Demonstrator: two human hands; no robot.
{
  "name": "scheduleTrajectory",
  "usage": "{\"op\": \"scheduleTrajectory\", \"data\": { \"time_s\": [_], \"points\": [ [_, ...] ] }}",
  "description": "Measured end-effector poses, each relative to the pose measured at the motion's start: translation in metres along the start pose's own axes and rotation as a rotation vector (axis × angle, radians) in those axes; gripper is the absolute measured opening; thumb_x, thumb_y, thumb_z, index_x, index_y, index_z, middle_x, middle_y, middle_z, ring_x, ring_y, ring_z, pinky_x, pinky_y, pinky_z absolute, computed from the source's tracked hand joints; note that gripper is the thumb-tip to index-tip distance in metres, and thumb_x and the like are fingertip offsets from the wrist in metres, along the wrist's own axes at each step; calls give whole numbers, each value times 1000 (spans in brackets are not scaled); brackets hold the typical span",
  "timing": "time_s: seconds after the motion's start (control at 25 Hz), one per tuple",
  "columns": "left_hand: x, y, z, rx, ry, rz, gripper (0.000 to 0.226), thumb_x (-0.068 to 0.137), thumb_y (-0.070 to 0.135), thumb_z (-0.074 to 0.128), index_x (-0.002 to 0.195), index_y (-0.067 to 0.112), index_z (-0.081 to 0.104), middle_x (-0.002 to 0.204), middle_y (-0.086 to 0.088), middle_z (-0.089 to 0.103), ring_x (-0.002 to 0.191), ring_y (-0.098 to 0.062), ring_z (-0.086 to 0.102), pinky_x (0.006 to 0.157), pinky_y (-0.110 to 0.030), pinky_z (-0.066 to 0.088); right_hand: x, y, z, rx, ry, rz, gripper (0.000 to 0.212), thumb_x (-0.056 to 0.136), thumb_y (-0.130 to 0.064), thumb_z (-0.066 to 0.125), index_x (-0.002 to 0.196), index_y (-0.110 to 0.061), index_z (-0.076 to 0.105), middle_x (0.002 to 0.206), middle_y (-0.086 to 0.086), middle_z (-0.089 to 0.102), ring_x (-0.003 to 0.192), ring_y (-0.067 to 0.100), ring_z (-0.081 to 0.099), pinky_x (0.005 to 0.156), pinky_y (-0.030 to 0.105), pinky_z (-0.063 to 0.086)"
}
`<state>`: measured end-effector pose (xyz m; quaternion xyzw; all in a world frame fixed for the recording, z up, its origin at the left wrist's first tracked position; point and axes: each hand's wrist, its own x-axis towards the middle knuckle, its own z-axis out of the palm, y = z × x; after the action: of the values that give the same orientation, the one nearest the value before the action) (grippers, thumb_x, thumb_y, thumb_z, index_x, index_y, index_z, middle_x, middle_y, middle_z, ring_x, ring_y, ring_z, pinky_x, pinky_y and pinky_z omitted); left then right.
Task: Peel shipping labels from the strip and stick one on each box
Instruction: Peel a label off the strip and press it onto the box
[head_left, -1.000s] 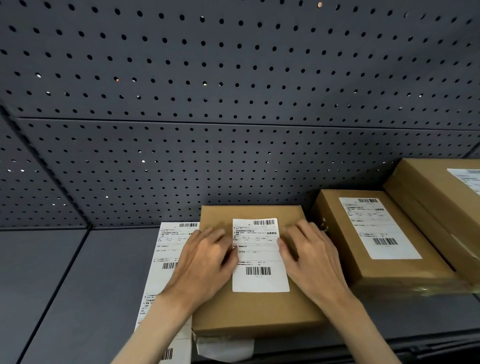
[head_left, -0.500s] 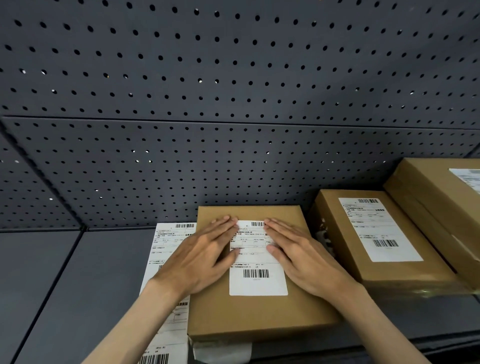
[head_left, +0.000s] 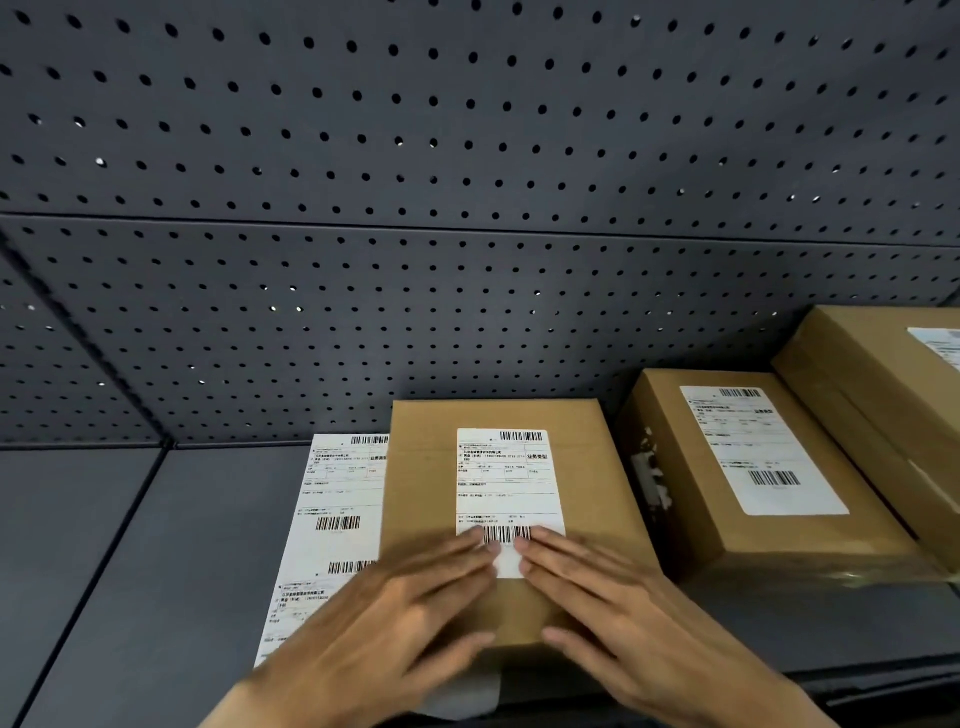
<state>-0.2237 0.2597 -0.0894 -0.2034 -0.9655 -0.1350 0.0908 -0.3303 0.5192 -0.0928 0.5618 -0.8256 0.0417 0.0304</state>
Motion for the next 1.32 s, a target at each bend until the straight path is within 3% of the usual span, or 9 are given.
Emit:
{"op": "scheduleTrajectory", "data": {
  "time_s": [0.2,0.32,0.56,0.64,0.76,0.88,1.08,1.24,1.32],
  "points": [
    [-10,-3,14,65,62,89,63,93,58,57,135,11,62,148,-2,52,141,-14,43,109,-34,46,-2,9,9,10,53,-55,66,102,-62,44,151,-18,48,162,-4,39,152,8,30,120,31,34],
    [-16,0,19,33,185,51,61,88,57,67,126,9,68,141,-2,59,135,-15,52,102,-37,52,-4,9,15,45,143,-59,65,100,-59,53,146,-13,55,159,-1,44,150,11,36,119,34,39],
    [-15,13,11,-25,190,-79,61,83,60,70,116,9,74,131,1,68,129,-13,58,98,-34,54,-9,-1,9,115,235,17,67,95,-60,61,136,-7,64,153,3,53,146,13,44,112,38,47],
    [-3,16,6,-64,172,-135,62,87,61,63,122,10,71,134,1,66,131,-12,55,104,-33,49,-3,-8,0,177,193,75,69,97,-62,57,140,-8,61,158,1,46,150,10,36,118,33,39],
    [18,20,8,-8,103,-188,60,102,52,37,150,16,42,158,2,38,149,-6,26,121,-31,25,15,-14,-5,130,43,119,67,107,-60,29,158,-18,35,168,-7,23,156,2,12,127,29,17],
    [22,17,12,-7,43,-250,61,105,52,19,156,20,26,164,7,19,151,2,5,124,-25,7,22,-10,-2,144,-65,179,68,106,-61,9,162,-25,23,170,-12,12,154,-6,-1,128,28,9],
    [7,7,11,-34,66,-281,54,105,45,28,151,19,39,160,8,32,149,3,16,122,-22,15,7,3,-7,181,-62,253,66,105,-59,13,161,-26,25,169,-16,14,152,-11,-2,125,17,2],
    [5,11,6,-9,85,-326,54,101,45,40,143,13,53,152,1,48,145,-6,33,120,-23,19,5,1,-12,203,-124,263,71,101,-63,10,162,-27,16,170,-16,5,152,-11,-9,127,21,3],
    [16,12,3,-3,92,-322,58,99,46,41,145,12,49,153,0,46,145,-8,34,120,-20,15,17,1,-15,159,-95,247,70,104,-60,12,162,-23,20,170,-13,7,154,-6,-4,128,24,6]
  ]
}}
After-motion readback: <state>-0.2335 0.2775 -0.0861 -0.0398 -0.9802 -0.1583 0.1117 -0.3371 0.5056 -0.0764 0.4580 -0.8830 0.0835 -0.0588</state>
